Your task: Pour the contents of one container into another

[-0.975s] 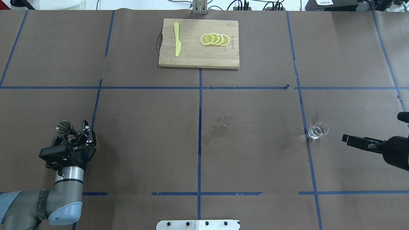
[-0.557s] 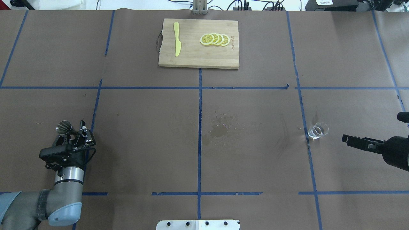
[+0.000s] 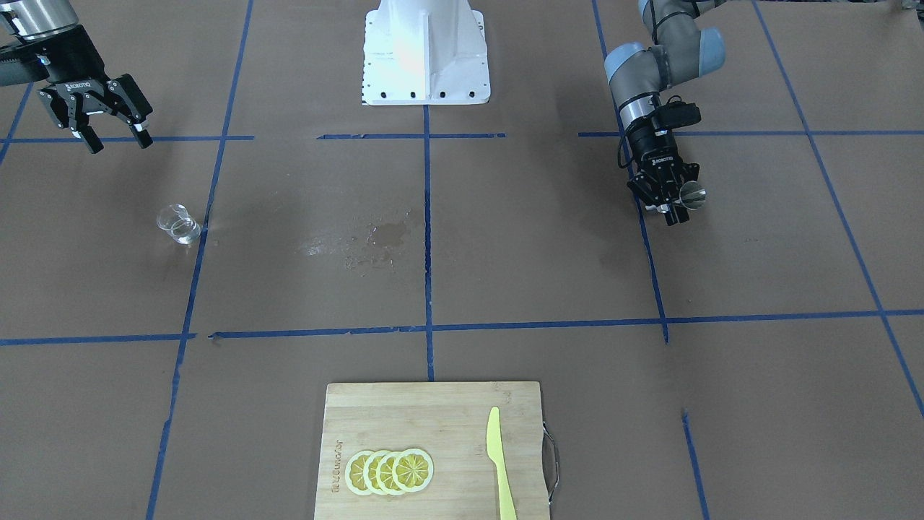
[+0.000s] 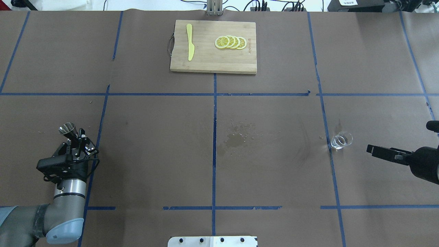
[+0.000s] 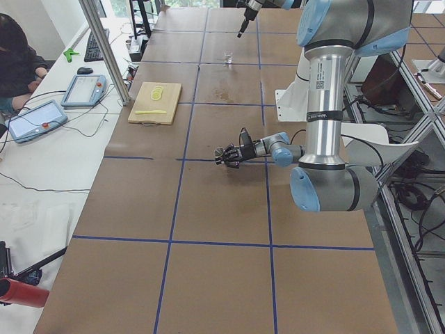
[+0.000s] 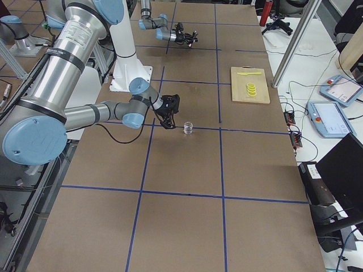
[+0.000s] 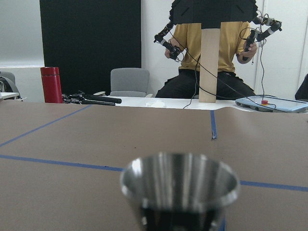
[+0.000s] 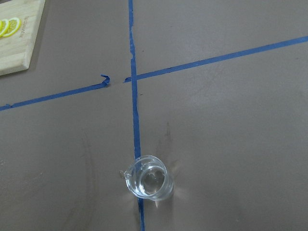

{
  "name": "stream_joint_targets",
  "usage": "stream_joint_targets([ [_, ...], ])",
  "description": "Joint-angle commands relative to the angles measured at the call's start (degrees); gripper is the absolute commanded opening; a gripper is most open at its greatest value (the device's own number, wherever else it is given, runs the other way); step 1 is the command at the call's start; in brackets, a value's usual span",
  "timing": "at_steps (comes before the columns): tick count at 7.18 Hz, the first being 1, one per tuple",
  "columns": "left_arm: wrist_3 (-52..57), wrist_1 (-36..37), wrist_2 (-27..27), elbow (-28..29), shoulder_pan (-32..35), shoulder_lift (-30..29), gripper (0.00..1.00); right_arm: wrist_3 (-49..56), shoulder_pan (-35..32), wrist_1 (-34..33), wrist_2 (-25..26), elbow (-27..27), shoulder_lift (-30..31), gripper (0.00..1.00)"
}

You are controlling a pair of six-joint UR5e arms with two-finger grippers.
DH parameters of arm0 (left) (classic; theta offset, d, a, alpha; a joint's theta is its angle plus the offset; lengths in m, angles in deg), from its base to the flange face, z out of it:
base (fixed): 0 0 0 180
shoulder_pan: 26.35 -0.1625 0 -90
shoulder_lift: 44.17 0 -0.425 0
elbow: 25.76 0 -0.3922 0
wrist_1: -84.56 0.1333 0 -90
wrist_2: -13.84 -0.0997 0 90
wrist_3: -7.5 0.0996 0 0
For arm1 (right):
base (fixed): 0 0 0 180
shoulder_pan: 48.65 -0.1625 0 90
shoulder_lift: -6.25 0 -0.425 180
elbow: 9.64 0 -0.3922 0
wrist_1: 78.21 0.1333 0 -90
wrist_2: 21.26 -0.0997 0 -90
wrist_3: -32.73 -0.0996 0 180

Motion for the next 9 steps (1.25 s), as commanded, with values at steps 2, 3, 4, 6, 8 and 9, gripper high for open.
stream_joint_targets([
  [2,0.0,-0.07,-0.08,-11.39,0.6,5.23,0.0,-0.06,0.39,0.04,1.04,0.0,0.0,1.0],
  [3,0.09,-0.07,-0.08,-14.49,1.21,6.39,0.0,-0.06,3.96,-0.05,6.45,0.0,0.09,1.0],
  [4,0.78,-0.24,0.1,-15.83,2.44,6.32,0.0,-0.06,6.69,-0.05,9.64,-0.09,0.09,1.0],
  [6,10.56,-1.12,0.71,-20.65,3.85,5.45,0.0,-0.06,8.73,-0.05,12.55,-0.17,0.09,1.0],
  [8,23.76,-20.77,3.87,-17.8,3.77,0.46,0.0,-0.06,8.83,-0.05,12.92,-0.18,0.09,1.0],
  [9,32.78,-35.95,3.62,-9.68,3.77,-1.05,0.0,-0.06,8.83,-0.05,12.83,-0.18,0.09,1.0],
])
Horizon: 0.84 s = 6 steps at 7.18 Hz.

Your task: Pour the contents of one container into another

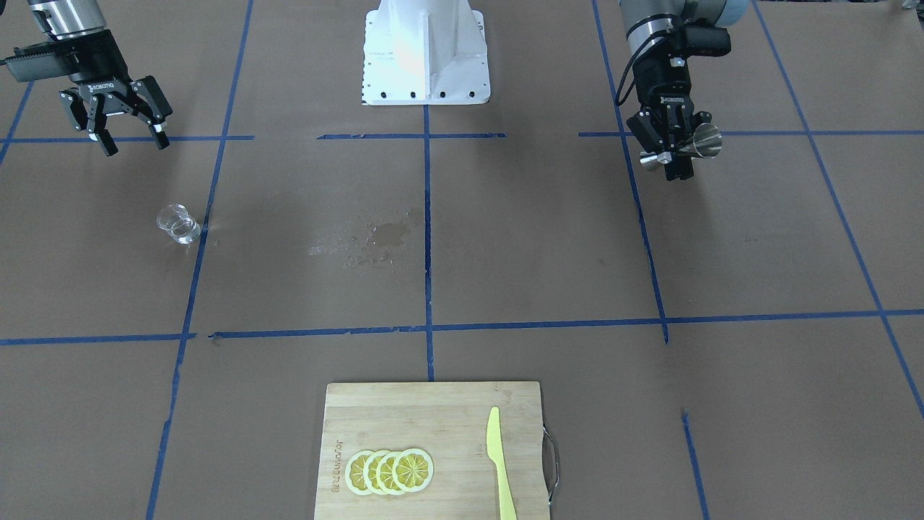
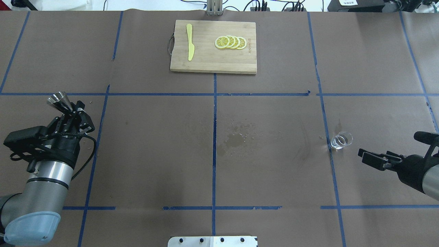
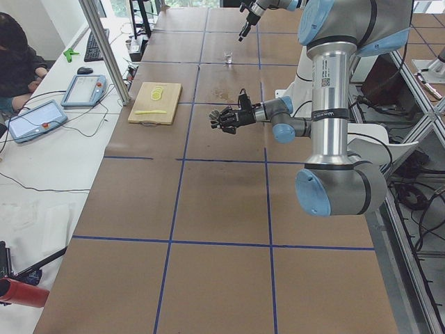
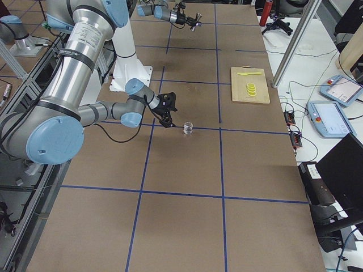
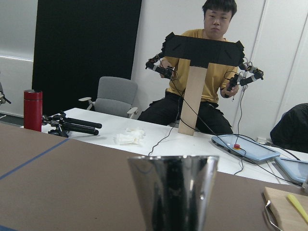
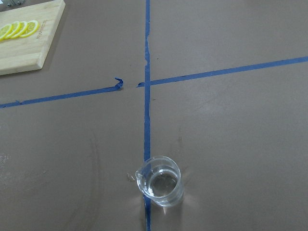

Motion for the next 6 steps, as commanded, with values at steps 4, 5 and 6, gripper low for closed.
stream_joint_targets([
  [4,47.2,-45.99,0.6,12.25,-0.51,-7.45,0.0,0.0,0.08,0.0,1.13,-0.27,0.08,1.0],
  [5,51.42,-45.93,0.61,12.77,-0.51,-13.31,0.0,0.0,1.21,0.0,5.91,-2.18,0.17,1.0],
  [6,51.81,-45.4,0.52,12.87,-0.51,-14.59,0.0,0.0,4.35,-0.09,12.58,-3.51,0.26,1.0],
])
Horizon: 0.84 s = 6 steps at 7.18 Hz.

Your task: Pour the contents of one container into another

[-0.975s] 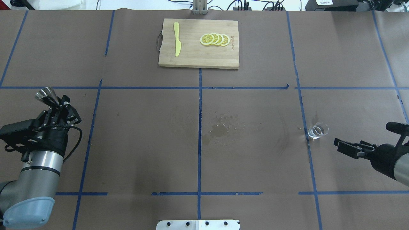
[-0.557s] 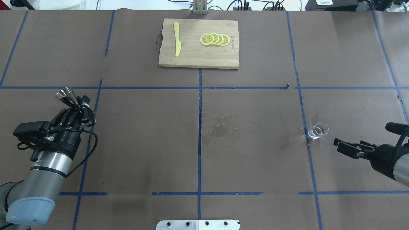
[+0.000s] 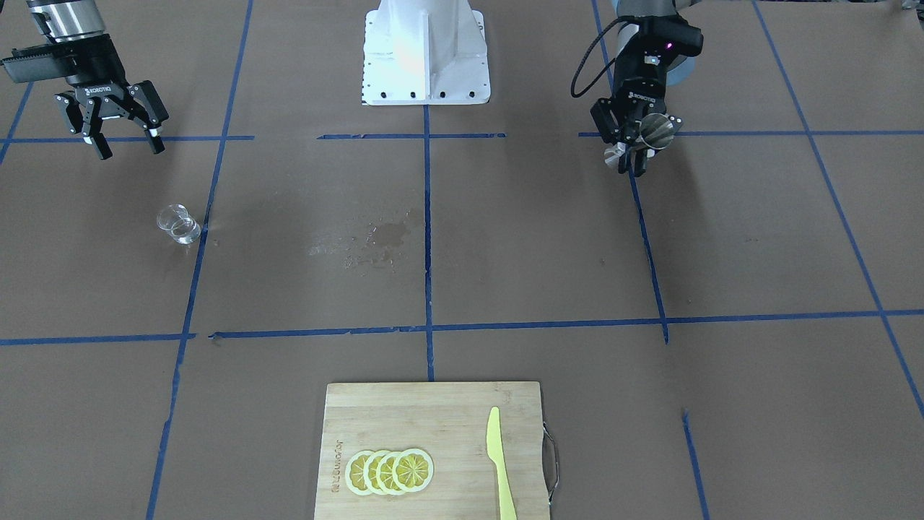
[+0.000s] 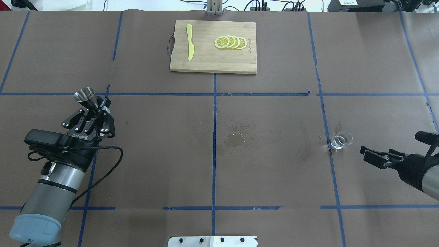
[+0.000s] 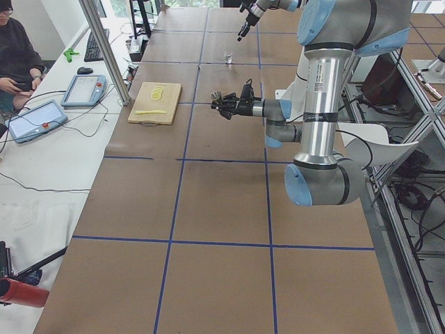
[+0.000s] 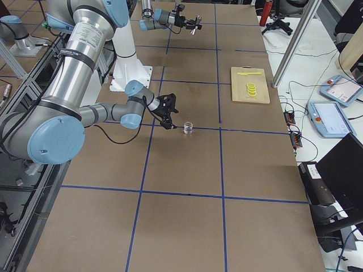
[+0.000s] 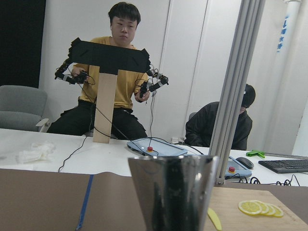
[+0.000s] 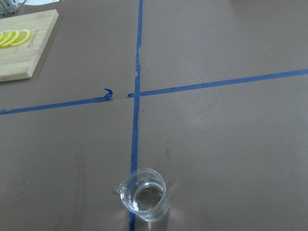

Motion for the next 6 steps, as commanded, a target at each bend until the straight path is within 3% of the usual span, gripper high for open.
stream_joint_targets([
  [1,2.78,0.1,-0.04,0.5,-0.14,-3.3,0.0,-0.26,6.71,-1.03,12.65,-1.83,-0.25,1.0],
  [2,2.78,0.1,-0.04,0.5,-0.31,-3.3,0.0,-0.44,12.49,-3.47,21.41,-1.92,-1.38,1.0],
  [3,2.78,0.19,-0.04,0.5,-0.31,-3.3,0.0,-0.53,14.81,-6.2,25.67,-2.53,-3.65,1.0],
  [6,2.78,0.19,-0.04,0.5,-0.31,-3.3,0.0,-0.44,15.36,-7.1,35.36,-12.36,-12.1,1.0],
])
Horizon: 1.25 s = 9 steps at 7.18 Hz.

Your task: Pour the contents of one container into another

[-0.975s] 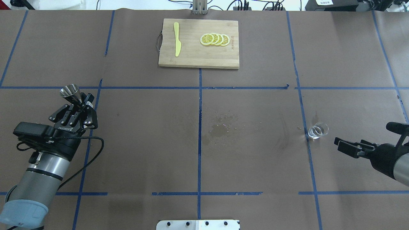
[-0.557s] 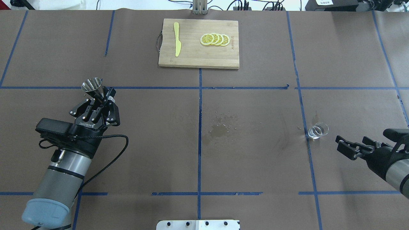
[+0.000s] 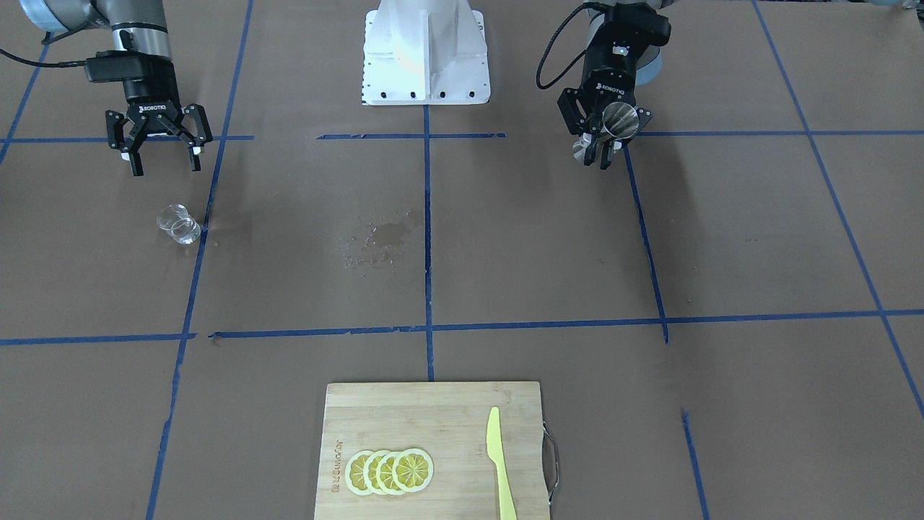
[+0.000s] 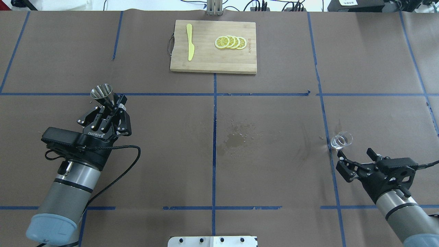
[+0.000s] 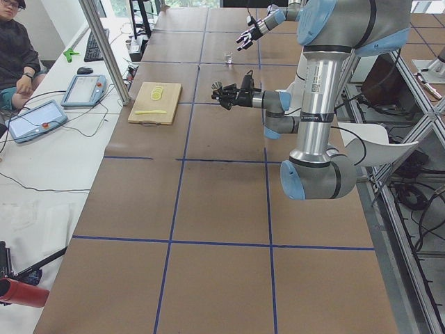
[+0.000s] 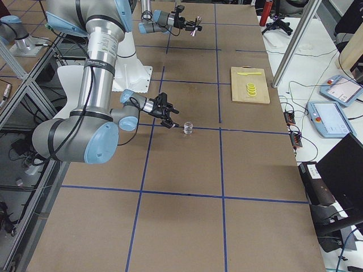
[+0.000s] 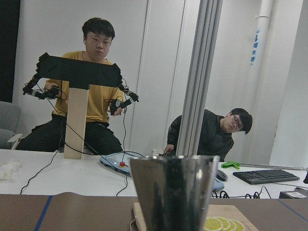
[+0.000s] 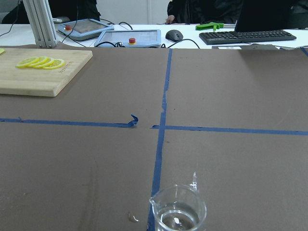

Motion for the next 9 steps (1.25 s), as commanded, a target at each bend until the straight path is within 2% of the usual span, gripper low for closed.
stream_joint_targets([
  [1,0.0,0.18,0.06,0.0,0.0,0.0,0.0,0.03,0.23,-0.21,4.16,-4.75,-2.68,1.0],
  [4,0.09,0.18,0.07,0.0,0.0,0.0,0.0,0.46,-0.03,-0.21,4.26,-9.84,-7.33,1.0],
  [7,1.22,0.18,-0.02,-0.08,0.0,0.0,0.0,1.34,-2.74,-0.38,4.69,-12.92,-7.6,1.0],
  [9,1.32,0.18,-0.02,-0.09,0.0,0.0,0.0,1.34,-4.24,-0.21,4.61,-14.95,-10.49,1.0],
])
